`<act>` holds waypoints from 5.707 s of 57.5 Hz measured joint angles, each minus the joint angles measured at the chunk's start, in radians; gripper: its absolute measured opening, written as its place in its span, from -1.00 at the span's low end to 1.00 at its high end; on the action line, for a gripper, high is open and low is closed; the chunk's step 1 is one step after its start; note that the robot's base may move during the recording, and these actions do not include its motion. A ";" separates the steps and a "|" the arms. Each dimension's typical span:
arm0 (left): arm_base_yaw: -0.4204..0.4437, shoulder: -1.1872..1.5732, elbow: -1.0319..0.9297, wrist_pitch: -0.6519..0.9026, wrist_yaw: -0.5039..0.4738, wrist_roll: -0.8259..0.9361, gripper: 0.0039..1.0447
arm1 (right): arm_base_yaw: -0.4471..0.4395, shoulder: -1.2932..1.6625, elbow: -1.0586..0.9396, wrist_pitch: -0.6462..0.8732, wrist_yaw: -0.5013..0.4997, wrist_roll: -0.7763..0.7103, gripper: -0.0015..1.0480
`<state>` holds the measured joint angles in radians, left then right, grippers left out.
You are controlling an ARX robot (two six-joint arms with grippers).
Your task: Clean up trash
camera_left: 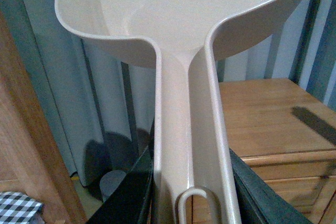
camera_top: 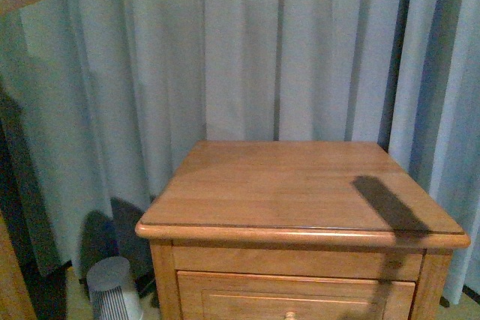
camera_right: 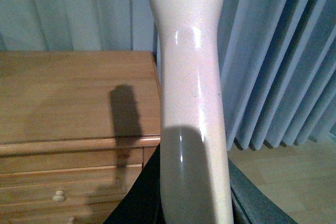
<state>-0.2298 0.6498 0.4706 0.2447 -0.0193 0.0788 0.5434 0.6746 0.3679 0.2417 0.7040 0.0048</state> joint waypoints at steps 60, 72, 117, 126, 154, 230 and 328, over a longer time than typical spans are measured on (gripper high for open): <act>0.003 -0.002 -0.001 -0.001 -0.002 -0.006 -0.47 | 0.002 0.010 0.003 -0.018 0.037 0.002 -0.63; 0.003 -0.001 -0.002 -0.001 0.001 -0.006 -0.48 | 0.002 0.010 0.003 -0.018 0.043 0.002 -0.63; 0.003 -0.002 -0.004 -0.002 0.001 -0.006 -0.48 | 0.001 0.010 0.003 -0.018 0.041 0.002 -0.64; 0.003 -0.002 -0.005 -0.002 -0.002 -0.006 -0.48 | 0.002 0.010 0.003 -0.018 0.037 0.002 -0.64; 0.161 0.236 0.134 -0.158 0.187 0.090 -0.48 | 0.003 0.011 0.003 -0.018 0.036 0.002 -0.64; 0.325 0.825 0.413 -0.417 0.571 1.035 -0.48 | 0.003 0.010 0.003 -0.018 0.037 0.002 -0.64; 0.359 0.919 0.382 -0.404 0.589 1.038 -0.48 | -0.167 0.293 0.171 -0.143 -0.313 0.057 -0.64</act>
<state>0.1291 1.5692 0.8524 -0.1593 0.5694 1.1168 0.3767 0.9680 0.5388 0.0990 0.3908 0.0620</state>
